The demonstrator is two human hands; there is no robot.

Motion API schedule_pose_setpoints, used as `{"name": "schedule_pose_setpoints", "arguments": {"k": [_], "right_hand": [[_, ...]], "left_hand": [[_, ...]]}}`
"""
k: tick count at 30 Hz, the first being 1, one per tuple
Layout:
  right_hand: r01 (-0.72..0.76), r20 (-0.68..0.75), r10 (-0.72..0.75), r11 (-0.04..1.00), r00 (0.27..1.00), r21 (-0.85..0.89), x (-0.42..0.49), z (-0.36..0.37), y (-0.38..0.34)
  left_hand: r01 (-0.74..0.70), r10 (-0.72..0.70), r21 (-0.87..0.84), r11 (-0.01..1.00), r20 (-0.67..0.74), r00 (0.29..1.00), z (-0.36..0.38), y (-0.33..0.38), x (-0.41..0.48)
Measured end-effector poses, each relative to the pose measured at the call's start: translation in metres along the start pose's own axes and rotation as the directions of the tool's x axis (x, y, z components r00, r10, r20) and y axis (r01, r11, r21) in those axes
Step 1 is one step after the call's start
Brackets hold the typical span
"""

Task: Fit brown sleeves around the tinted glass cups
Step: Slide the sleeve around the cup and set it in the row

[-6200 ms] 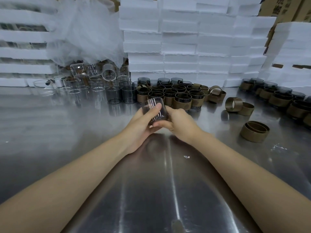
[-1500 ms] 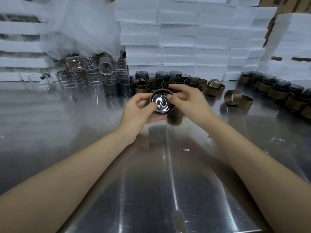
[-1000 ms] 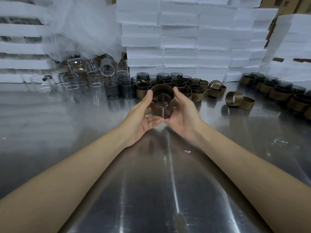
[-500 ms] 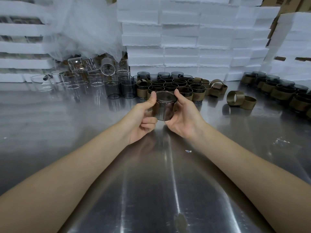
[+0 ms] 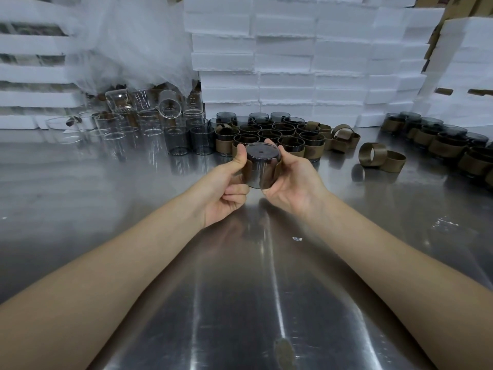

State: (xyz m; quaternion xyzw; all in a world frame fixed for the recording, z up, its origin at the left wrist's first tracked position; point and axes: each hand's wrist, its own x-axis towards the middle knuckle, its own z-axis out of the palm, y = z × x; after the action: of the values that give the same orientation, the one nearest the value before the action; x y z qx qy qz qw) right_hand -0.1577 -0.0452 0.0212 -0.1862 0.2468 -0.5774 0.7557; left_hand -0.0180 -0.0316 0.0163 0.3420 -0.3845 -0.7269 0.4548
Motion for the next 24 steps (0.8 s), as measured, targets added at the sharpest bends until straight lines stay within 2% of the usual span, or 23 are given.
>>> {"name": "schedule_pose_setpoints", "arguments": {"k": [5, 9, 11, 13, 14, 16, 18, 22, 24], "right_hand": [[-0.023, -0.042, 0.023, 1.0, 0.999, 0.0, -0.001, 0.002, -0.001], [0.004, -0.022, -0.004, 1.0, 1.0, 0.018, 0.001, -0.001, 0.003], [0.025, 0.031, -0.024, 0.998, 0.999, -0.06, 0.0, -0.004, 0.004], [0.051, 0.082, -0.036, 0.981, 0.996, -0.185, -0.001, -0.003, 0.005], [0.07, 0.091, -0.049, 0.967, 0.995, -0.244, -0.002, -0.003, 0.004], [0.125, 0.103, -0.097, 0.937, 0.99, -0.325, -0.002, -0.001, 0.002], [0.167, 0.124, -0.131, 0.923, 0.984, -0.346, -0.003, -0.001, -0.002], [0.178, 0.096, -0.153, 0.917, 0.984, -0.357, -0.003, -0.002, -0.007], [0.167, 0.104, -0.137, 0.904, 0.985, -0.393, -0.003, -0.002, -0.005]], "left_hand": [[-0.013, 0.013, -0.006, 1.0, -0.017, 1.0, -0.001, -0.001, 0.002], [-0.089, 0.089, 0.004, 0.996, -0.04, 0.995, -0.002, -0.006, 0.003], [-0.13, 0.131, 0.008, 0.991, -0.056, 0.99, -0.002, -0.009, 0.003], [-0.189, 0.198, 0.104, 0.976, -0.085, 0.977, 0.0, -0.011, 0.003], [-0.24, 0.263, 0.213, 0.947, -0.09, 0.961, 0.002, -0.013, 0.002], [-0.362, 0.424, 0.434, 0.825, -0.051, 0.904, 0.003, -0.018, 0.001], [-0.459, 0.531, 0.557, 0.692, 0.038, 0.847, 0.003, -0.022, -0.001], [-0.571, 0.665, 0.639, 0.516, 0.121, 0.737, 0.001, -0.016, -0.003], [-0.601, 0.701, 0.649, 0.467, 0.143, 0.698, 0.001, -0.014, -0.003]]}}
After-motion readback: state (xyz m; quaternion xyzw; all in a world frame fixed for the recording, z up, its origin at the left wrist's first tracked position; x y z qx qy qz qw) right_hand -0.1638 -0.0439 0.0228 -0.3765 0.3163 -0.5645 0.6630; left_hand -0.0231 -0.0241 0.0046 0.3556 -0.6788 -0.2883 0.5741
